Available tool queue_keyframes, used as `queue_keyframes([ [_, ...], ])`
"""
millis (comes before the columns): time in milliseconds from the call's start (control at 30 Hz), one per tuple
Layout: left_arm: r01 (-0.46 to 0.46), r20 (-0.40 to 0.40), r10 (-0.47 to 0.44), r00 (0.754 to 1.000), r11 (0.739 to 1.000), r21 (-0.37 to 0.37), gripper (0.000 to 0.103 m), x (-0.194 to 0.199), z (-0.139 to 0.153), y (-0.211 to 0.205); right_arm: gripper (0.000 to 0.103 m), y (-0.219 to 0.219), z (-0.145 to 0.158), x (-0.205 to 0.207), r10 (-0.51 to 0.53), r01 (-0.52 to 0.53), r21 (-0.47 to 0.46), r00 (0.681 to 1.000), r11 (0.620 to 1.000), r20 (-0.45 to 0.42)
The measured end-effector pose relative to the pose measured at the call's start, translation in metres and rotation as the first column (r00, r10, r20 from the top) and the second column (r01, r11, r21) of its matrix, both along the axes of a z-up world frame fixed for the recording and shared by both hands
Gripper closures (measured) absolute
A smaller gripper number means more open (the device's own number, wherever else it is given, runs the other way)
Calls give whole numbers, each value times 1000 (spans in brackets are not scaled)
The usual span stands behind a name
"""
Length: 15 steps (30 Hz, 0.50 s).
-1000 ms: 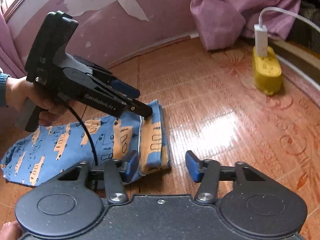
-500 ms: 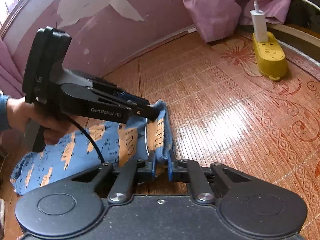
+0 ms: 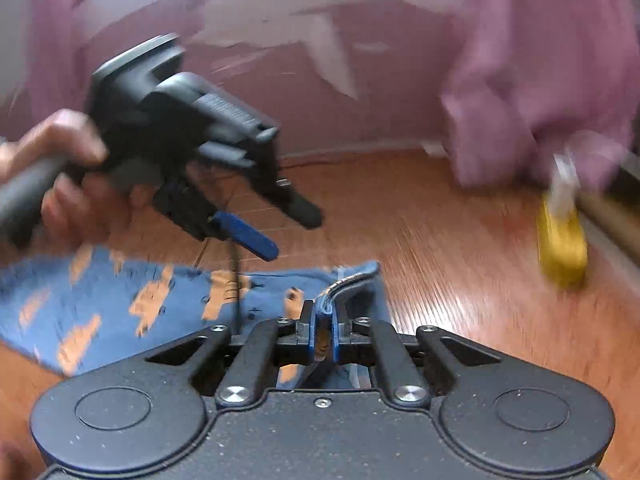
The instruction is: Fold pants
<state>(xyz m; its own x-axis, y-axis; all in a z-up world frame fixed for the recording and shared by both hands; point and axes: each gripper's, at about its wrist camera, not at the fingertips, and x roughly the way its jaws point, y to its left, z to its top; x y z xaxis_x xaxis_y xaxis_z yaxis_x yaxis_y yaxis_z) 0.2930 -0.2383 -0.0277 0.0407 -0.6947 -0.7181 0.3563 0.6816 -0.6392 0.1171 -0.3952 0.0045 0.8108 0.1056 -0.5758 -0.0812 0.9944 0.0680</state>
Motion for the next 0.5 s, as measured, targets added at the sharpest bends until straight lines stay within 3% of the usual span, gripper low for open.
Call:
queue_keyframes([
  [67,-16,-13,16,1000,1000,-25,37,-4,-5,15,95,19,3,2,35,-35,-67,999,997,-2],
  [167,-4,17,4,1000,1000,-19,37,-12,-14,25,95,20,-3,8,-20,18,-25,998,1000,-64],
  [333,1,-4,-1,1000,1000,-18,37,-18,-33,21,71,-9,-26,4,-165,165,-16,976,986,-141],
  [433,49,122,-54,991,998,41,37,-24,-30,3,66,-26,-34,2,-202,210,35,965,977,-165],
  [500,110,244,-134,961,988,111,37,-27,-22,-15,63,-32,-38,2,-198,211,67,966,975,-168],
])
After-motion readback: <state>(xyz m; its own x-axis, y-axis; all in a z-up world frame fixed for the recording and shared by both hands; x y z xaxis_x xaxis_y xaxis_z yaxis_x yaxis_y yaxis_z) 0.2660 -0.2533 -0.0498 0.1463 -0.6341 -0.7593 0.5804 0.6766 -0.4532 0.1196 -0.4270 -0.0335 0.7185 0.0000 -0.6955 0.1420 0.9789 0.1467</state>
